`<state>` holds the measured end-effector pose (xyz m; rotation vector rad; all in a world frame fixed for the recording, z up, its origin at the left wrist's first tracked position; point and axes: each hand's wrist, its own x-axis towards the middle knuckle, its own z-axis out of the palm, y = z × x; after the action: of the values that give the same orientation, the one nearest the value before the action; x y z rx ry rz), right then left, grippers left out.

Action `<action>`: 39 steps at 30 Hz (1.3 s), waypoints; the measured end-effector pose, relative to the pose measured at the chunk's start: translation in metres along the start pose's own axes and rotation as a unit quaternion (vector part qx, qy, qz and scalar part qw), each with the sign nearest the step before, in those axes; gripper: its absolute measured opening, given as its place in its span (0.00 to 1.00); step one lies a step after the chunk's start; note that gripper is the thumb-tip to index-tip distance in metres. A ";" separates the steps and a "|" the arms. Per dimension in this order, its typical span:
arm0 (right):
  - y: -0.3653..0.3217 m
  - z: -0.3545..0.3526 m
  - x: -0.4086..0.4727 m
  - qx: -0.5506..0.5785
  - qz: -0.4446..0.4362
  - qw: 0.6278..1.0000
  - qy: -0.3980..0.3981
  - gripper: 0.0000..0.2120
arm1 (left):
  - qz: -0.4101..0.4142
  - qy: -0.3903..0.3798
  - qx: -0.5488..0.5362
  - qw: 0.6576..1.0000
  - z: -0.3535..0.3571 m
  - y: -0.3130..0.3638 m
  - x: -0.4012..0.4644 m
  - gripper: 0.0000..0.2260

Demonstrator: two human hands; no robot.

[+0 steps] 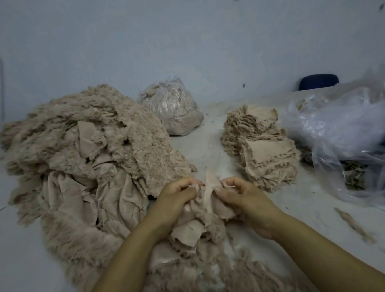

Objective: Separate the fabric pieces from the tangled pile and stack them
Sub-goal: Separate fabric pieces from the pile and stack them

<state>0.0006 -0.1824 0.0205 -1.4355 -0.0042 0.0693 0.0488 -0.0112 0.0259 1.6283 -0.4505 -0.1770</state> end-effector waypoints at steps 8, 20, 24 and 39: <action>0.004 -0.013 0.002 0.052 -0.029 0.988 0.143 0.08 | -0.052 -0.054 0.101 0.992 0.002 -0.018 -0.004 0.06; 0.007 -0.035 0.000 0.092 0.012 0.986 0.137 0.06 | -0.095 -0.085 0.107 0.986 0.031 -0.008 0.016 0.05; 0.010 -0.048 0.004 0.040 0.006 0.986 0.160 0.09 | -0.101 -0.169 0.176 0.965 0.037 0.005 0.030 0.11; 0.027 -0.067 0.008 -0.515 -0.032 0.799 0.309 0.19 | -0.035 -0.132 0.206 0.969 0.008 -0.009 0.025 0.12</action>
<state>0.0100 -0.2447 -0.0160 -2.4943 0.5245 -0.5493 0.0701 -0.0273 0.0196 2.0412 -0.6666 -0.3774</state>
